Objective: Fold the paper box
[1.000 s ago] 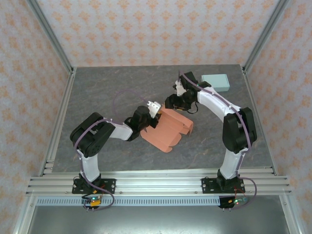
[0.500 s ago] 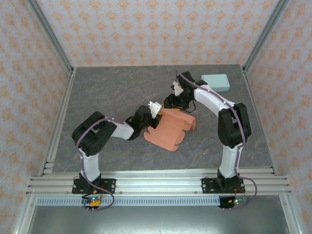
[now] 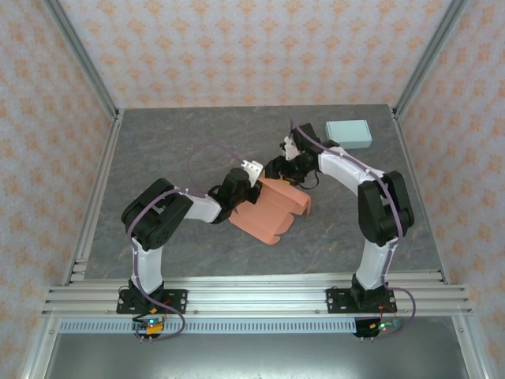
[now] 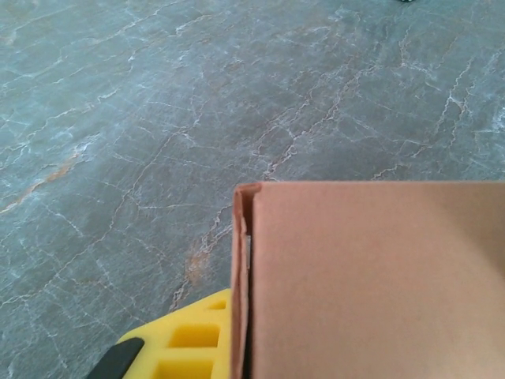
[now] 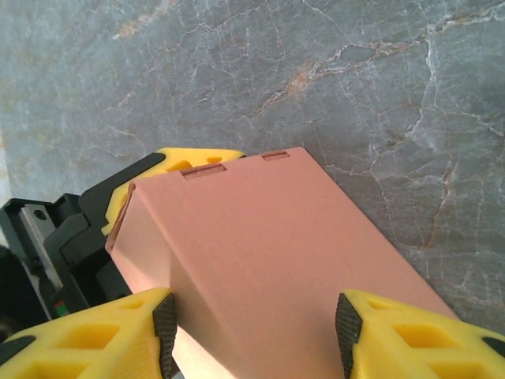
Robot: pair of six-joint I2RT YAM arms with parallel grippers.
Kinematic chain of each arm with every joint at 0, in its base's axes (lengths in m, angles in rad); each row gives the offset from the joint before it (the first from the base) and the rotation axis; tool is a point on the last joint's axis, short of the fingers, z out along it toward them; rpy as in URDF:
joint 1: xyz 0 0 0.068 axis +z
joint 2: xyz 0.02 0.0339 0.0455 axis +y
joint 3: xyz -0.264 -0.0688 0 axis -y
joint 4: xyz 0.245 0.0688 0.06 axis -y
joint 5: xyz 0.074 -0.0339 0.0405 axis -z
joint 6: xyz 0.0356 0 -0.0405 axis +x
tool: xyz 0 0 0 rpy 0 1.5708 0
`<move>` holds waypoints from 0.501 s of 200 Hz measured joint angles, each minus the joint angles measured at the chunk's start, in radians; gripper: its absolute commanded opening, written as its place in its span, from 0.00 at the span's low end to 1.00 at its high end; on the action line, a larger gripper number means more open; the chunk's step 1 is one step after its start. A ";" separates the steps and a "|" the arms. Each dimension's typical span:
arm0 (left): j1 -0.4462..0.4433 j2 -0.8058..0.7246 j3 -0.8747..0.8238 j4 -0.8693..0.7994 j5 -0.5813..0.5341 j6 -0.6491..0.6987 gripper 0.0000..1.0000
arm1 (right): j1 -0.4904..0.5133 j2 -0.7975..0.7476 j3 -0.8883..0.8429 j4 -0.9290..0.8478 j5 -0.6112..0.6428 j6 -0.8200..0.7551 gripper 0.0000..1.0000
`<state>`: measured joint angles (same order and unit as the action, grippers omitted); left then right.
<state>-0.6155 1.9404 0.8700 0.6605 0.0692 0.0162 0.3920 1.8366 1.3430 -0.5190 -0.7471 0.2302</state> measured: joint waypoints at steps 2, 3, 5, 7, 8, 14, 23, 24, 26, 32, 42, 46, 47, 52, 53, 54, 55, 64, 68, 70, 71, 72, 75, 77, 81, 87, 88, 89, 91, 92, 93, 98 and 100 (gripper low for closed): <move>0.000 0.000 -0.002 0.005 -0.001 0.000 0.00 | -0.001 -0.005 -0.006 0.005 -0.002 0.000 0.58; 0.000 0.000 -0.003 0.006 -0.001 0.000 0.00 | -0.001 -0.011 -0.014 0.010 -0.002 0.001 0.58; 0.000 0.000 -0.006 0.010 -0.001 0.000 0.00 | -0.002 -0.018 -0.021 0.015 -0.002 0.004 0.59; 0.000 0.000 -0.008 0.013 -0.001 0.001 0.00 | -0.003 -0.027 -0.032 0.026 -0.002 0.006 0.59; 0.000 0.000 -0.009 0.015 -0.001 0.001 0.00 | -0.003 -0.030 -0.036 0.029 -0.002 0.006 0.59; 0.000 0.000 -0.012 0.021 -0.003 0.003 0.00 | -0.007 -0.060 -0.068 0.057 -0.002 0.009 0.60; 0.000 0.000 -0.015 0.026 -0.008 0.008 0.00 | -0.017 -0.106 -0.108 0.095 -0.002 0.013 0.66; 0.000 0.000 -0.015 0.026 -0.008 0.008 0.00 | -0.018 -0.111 -0.111 0.098 -0.002 0.014 0.66; 0.000 0.000 -0.016 0.027 -0.010 0.009 0.00 | -0.022 -0.124 -0.121 0.107 0.000 0.018 0.67; 0.000 -0.001 -0.020 0.032 -0.015 0.010 0.00 | -0.031 -0.159 -0.146 0.133 0.009 0.020 0.70; 0.002 -0.005 -0.031 0.043 -0.025 0.010 0.00 | -0.045 -0.232 -0.203 0.200 0.060 0.017 0.74; 0.003 -0.007 -0.035 0.045 -0.026 0.010 0.00 | -0.050 -0.266 -0.230 0.227 0.086 0.023 0.75; 0.003 -0.008 -0.037 0.047 -0.026 0.010 0.00 | -0.051 -0.272 -0.236 0.235 0.094 0.022 0.76; 0.006 -0.012 -0.042 0.048 -0.026 0.010 0.00 | -0.056 -0.326 -0.286 0.295 0.131 0.023 0.78; 0.007 -0.014 -0.043 0.048 -0.026 0.010 0.00 | -0.058 -0.342 -0.303 0.314 0.148 0.019 0.79; 0.007 -0.014 -0.044 0.048 -0.026 0.010 0.00 | -0.059 -0.349 -0.311 0.327 0.154 0.018 0.80; 0.008 -0.015 -0.045 0.048 -0.026 0.009 0.00 | -0.059 -0.357 -0.320 0.337 0.159 0.016 0.80; 0.016 -0.028 -0.054 0.039 -0.025 0.007 0.00 | -0.063 -0.476 -0.444 0.465 0.236 0.012 0.84; 0.021 -0.035 -0.058 0.030 -0.024 0.003 0.00 | -0.065 -0.519 -0.492 0.514 0.274 0.011 0.84; 0.023 -0.038 -0.058 0.026 -0.023 0.002 0.00 | -0.064 -0.544 -0.520 0.538 0.292 0.005 0.84; 0.025 -0.041 -0.060 0.023 -0.022 0.001 0.00 | -0.064 -0.552 -0.528 0.547 0.297 0.006 0.84; 0.027 -0.042 -0.060 0.021 -0.021 0.000 0.00 | -0.065 -0.569 -0.545 0.562 0.309 0.009 0.84; 0.031 -0.048 -0.061 0.011 -0.019 -0.004 0.00 | -0.066 -0.596 -0.575 0.590 0.336 0.005 0.84; 0.035 -0.051 -0.061 0.002 -0.017 -0.007 0.00 | -0.065 -0.616 -0.595 0.605 0.355 0.002 0.84; 0.042 -0.059 -0.061 -0.013 -0.013 -0.014 0.00 | -0.066 -0.650 -0.626 0.631 0.386 0.000 0.84; 0.056 -0.072 -0.061 -0.040 -0.004 -0.022 0.00 | -0.066 -0.683 -0.656 0.652 0.423 -0.011 0.83; 0.059 -0.075 -0.061 -0.047 -0.002 -0.025 0.00 | -0.066 -0.688 -0.660 0.656 0.432 -0.014 0.83; 0.061 -0.076 -0.061 -0.050 -0.001 -0.026 0.00 | -0.066 -0.690 -0.663 0.657 0.436 -0.014 0.83; 0.066 -0.081 -0.061 -0.060 0.001 -0.029 0.00 | -0.067 -0.697 -0.668 0.662 0.445 -0.020 0.82; 0.068 -0.083 -0.061 -0.065 0.002 -0.031 0.00 | -0.068 -0.699 -0.669 0.663 0.448 -0.023 0.82; 0.072 -0.086 -0.061 -0.073 0.004 -0.035 0.00 | -0.068 -0.702 -0.671 0.666 0.454 -0.028 0.81; 0.083 -0.096 -0.057 -0.100 0.008 -0.044 0.00 | -0.069 -0.707 -0.673 0.673 0.470 -0.038 0.78; 0.090 -0.100 -0.054 -0.116 0.012 -0.050 0.00 | -0.071 -0.708 -0.674 0.676 0.476 -0.049 0.77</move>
<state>-0.5255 1.8404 0.8158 0.5446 0.0814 -0.0338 0.3214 1.1282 0.6693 0.1574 -0.2707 0.1814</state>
